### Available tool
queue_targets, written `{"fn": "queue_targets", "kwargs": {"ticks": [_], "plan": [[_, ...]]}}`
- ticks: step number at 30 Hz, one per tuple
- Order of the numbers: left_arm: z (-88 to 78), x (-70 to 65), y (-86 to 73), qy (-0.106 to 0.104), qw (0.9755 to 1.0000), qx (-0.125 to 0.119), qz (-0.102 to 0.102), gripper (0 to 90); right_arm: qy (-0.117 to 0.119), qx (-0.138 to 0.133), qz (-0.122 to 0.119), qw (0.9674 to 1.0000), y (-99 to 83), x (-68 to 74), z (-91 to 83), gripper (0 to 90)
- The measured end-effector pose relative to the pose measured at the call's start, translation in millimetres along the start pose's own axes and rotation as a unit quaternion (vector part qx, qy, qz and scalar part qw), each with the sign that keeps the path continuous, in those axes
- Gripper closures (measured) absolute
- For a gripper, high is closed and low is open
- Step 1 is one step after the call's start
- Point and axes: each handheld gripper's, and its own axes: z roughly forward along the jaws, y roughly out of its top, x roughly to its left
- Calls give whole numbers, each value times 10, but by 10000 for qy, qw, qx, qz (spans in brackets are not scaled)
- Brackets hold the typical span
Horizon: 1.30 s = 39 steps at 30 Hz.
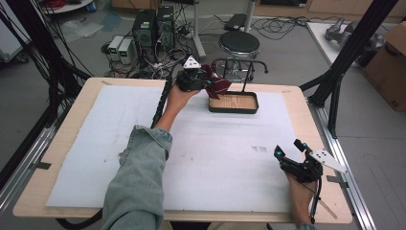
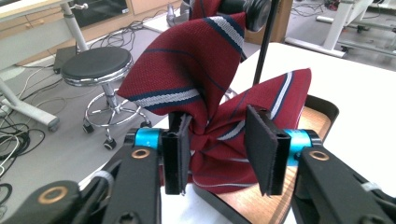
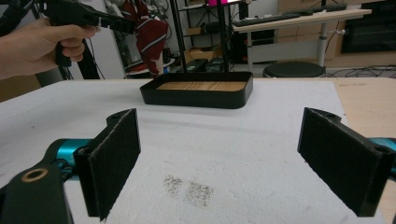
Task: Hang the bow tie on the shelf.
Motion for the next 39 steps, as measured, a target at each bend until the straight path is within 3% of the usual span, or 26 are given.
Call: {"fn": "queue_targets", "kwargs": {"ticks": [12,25,28,29,30,31,32,33,34,39], "plan": [[-537,139,-10,135,9990,-328,-261,447,-27,-24,2,10000,1,-1,3,122],[-1251,289,1,424,9962,-695,-319,380,-55,-45,45,10000,5,-12,8,122],[-1497,300,-44,499,9948,-813,-353,344,-73,-49,77,9999,5,-12,9,122],[-1497,300,-44,499,9948,-813,-353,344,-77,-55,66,9999,5,-14,9,122],[-1631,294,-66,550,9938,-897,-364,340,-68,-71,43,9999,4,-18,10,122],[-1631,294,-66,550,9938,-897,-364,333,-77,-67,44,9999,5,-17,9,122],[-1762,288,-91,595,9930,-959,-360,332,-81,-69,36,9999,5,-17,9,122],[-1762,288,-91,595,9930,-959,-360,330,-80,-83,38,9999,5,-17,10,122],[-1889,275,-119,657,9919,-1022,-383,324,-84,-84,52,9999,5,-15,9,121],[-2128,240,-193,726,9896,-1167,-435,295,-96,-75,25,9999,5,-13,7,121]]}}
